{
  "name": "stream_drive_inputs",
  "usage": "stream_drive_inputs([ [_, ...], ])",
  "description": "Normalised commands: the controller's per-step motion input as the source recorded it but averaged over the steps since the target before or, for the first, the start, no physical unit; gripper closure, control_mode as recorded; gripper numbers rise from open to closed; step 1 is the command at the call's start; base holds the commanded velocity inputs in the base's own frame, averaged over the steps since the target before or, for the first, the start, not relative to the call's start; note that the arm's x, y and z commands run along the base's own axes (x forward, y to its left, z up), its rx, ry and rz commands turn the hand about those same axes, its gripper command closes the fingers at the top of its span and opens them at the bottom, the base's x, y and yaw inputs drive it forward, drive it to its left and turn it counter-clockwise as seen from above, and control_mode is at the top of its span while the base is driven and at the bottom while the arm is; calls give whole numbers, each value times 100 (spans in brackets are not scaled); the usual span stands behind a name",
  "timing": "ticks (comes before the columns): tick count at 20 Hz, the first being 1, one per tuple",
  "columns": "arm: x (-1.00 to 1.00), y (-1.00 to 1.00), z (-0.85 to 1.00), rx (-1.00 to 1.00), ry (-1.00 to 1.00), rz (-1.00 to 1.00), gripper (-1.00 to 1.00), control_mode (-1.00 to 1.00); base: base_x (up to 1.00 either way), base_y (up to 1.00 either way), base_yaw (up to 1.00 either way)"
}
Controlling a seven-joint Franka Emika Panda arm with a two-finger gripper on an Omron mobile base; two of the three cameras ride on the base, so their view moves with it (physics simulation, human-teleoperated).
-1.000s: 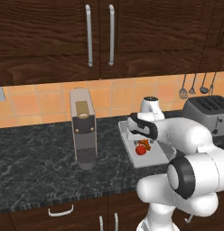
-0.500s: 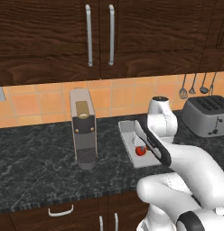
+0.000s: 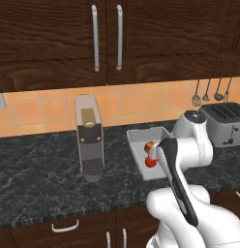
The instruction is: Place one tomato and one chicken drumstick in each tupperware on the nearby counter, to pack two identical lunches.
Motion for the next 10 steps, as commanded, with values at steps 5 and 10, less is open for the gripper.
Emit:
stream_drive_inputs([
  [5,-22,0,-3,0,-2,0,-100,-100,0,0,0],
  [10,-1,0,0,0,0,0,-100,-100,0,0,0],
])
